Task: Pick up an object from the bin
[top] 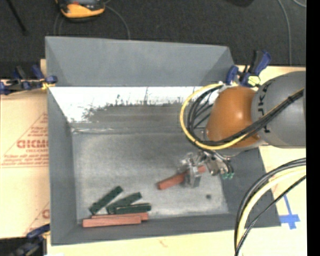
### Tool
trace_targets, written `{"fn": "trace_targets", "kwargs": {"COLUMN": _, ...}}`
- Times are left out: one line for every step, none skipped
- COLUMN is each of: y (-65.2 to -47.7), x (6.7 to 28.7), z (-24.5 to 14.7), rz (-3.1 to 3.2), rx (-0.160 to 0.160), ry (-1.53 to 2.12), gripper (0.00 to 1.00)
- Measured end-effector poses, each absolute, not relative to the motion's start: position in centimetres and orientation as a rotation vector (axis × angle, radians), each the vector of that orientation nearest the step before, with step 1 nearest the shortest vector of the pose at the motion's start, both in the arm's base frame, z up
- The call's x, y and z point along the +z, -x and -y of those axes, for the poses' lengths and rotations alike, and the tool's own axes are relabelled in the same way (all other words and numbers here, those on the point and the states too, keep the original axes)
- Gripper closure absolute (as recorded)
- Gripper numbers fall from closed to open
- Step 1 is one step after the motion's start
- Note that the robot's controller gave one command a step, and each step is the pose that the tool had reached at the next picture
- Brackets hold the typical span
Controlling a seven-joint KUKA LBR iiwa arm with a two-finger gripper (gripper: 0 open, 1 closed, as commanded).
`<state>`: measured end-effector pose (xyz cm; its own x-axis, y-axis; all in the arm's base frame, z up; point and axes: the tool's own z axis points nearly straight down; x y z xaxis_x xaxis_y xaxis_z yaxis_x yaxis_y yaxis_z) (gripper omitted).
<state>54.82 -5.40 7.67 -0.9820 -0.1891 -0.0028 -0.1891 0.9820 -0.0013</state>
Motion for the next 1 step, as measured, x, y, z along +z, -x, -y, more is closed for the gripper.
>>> {"fn": "trace_targets", "kwargs": {"y": -62.7, "x": 23.04, "z": 7.89, "rz": -3.12, "rx": -0.003, "ry": 0.317, "gripper": 1.0}}
